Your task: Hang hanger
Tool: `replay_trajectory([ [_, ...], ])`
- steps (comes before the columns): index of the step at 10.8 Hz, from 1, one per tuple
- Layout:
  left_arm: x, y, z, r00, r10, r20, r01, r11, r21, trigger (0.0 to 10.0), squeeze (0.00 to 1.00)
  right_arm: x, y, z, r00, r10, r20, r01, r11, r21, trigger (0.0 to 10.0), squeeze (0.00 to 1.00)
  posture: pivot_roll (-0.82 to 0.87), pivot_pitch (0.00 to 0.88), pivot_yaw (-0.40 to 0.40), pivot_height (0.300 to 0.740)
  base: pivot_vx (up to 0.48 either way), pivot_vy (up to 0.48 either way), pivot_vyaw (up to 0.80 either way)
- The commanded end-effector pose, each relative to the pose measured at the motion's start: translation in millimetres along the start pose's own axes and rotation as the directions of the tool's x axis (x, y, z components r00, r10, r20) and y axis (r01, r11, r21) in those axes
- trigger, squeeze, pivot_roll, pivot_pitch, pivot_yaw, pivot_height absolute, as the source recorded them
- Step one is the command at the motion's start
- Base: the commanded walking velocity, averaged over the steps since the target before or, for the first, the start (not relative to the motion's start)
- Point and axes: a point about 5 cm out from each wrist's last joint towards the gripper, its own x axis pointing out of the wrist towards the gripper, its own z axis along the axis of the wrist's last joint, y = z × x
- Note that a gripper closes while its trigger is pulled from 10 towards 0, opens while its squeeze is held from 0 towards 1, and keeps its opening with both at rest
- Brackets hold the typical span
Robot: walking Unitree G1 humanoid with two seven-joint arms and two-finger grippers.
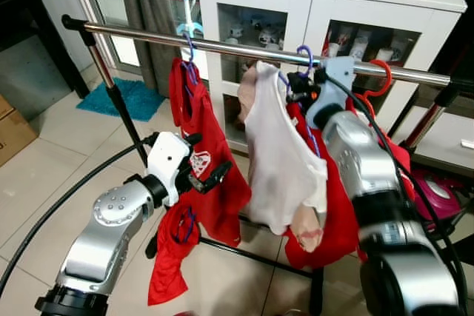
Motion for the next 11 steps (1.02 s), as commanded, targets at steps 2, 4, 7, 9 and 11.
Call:
replay_trajectory([
  [2,-2.6,4.9,0,1.0,0.023,-0.007,-0.023,1.0,0.02,10.0,0.0,12.2,-1.1,5,0.999,-0.043,-0.03,0.043,0.999,-0.012,0.0,0.0,0.0,0.0,0.039,0.74,0.0,0.0,0.0],
  [4,-2.0,4.7,-1,1.0,0.021,-0.009,-0.021,1.0,0.02,10.0,0.0,19.2,-2.5,3,0.995,-0.068,-0.078,0.066,0.998,-0.023,0.0,0.0,0.0,0.0,0.035,0.74,0.0,0.0,0.0],
  [7,-4.8,2.0,-2,1.0,0.022,-0.008,-0.022,1.0,0.013,10.0,0.0,21.6,-1.8,-9,0.988,-0.059,-0.142,0.053,0.997,-0.048,0.0,0.0,0.01,0.0,0.016,0.74,0.0,0.0,0.0],
  [9,-6.0,-0.8,-2,1.0,0.002,-0.003,-0.002,1.0,0.006,10.0,0.0,18.2,-2.2,-15,0.986,-0.025,-0.163,0.012,0.997,-0.082,10.0,0.03,0.0,0.0,0.02,0.74,0.0,0.0,0.0],
  [11,-3.7,-1.9,-1,1.0,-0.012,0.002,0.012,1.0,0.005,10.0,0.0,14.6,-9.4,-22,0.978,-0.018,-0.21,0.006,0.998,-0.057,10.0,1.0,-0.01,0.0,0.029,0.74,0.0,0.0,0.0],
])
